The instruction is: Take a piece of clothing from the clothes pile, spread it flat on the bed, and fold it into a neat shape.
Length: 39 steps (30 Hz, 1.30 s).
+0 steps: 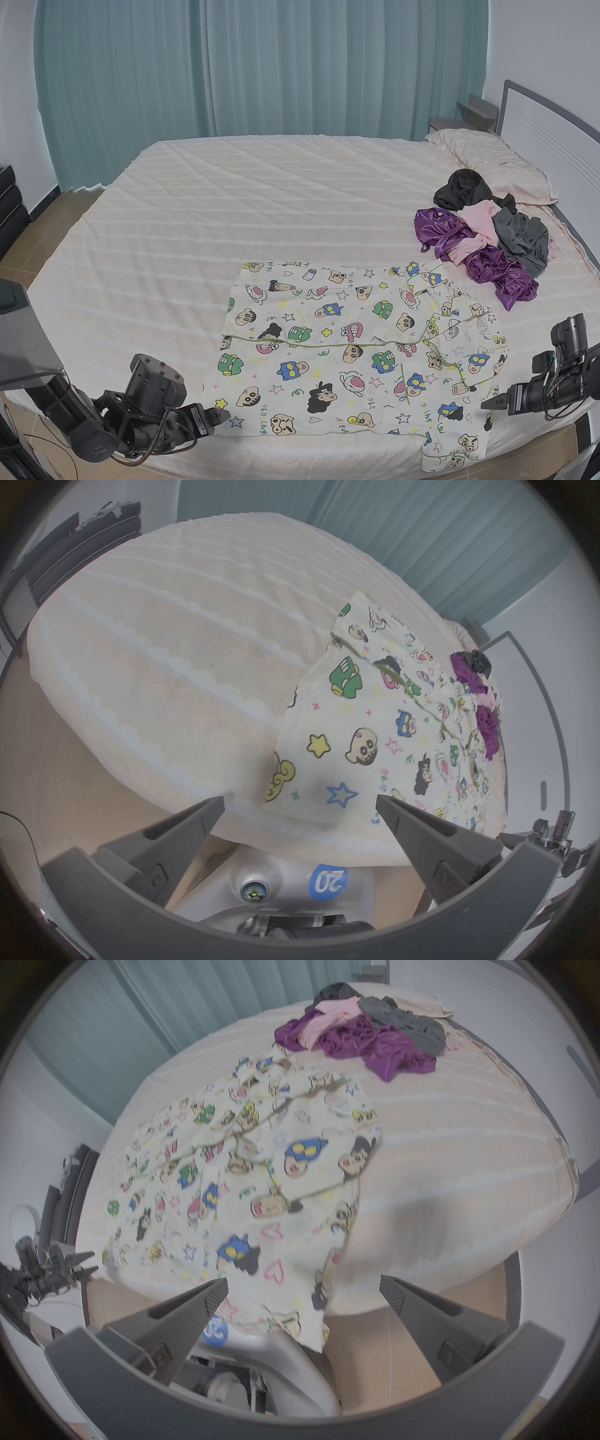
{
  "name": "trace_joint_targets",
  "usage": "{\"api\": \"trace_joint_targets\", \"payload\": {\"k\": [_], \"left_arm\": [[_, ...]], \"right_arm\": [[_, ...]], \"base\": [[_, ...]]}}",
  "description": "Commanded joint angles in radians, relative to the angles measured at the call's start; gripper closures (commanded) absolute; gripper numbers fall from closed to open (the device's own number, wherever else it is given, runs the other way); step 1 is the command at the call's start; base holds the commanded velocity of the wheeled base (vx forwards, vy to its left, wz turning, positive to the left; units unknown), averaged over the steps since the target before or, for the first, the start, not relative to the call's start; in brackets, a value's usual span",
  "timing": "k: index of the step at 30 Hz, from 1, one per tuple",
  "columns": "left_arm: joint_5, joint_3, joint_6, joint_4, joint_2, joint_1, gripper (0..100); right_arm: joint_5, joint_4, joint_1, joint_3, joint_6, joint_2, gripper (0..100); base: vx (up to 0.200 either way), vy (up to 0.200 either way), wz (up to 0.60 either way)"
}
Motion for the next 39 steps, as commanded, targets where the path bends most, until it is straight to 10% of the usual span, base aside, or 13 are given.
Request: {"api": "trace_joint_targets", "payload": {"k": [1, 18, 39], "left_arm": [[0.002, -0.001, -0.032, -0.001, -0.092, -0.002, 0], [0.029, 0.050, -0.098, -0.002, -0.217, -0.003, 0], [0.023, 0.058, -0.135, -0.007, -0.207, -0.003, 0]], "right_arm": [[0.009, -0.032, 0.020, -0.082, 0.050, 0.037, 0], [-0.096, -0.104, 0.223, -0.740, 0.632, 0.513, 0], [-0.231, 0.045, 0.249, -1.314, 0.748, 0.927, 0]], "base": [[0.000, 0.000, 0.00], [0.000, 0.000, 0.00], [0.000, 0.000, 0.00]]}}
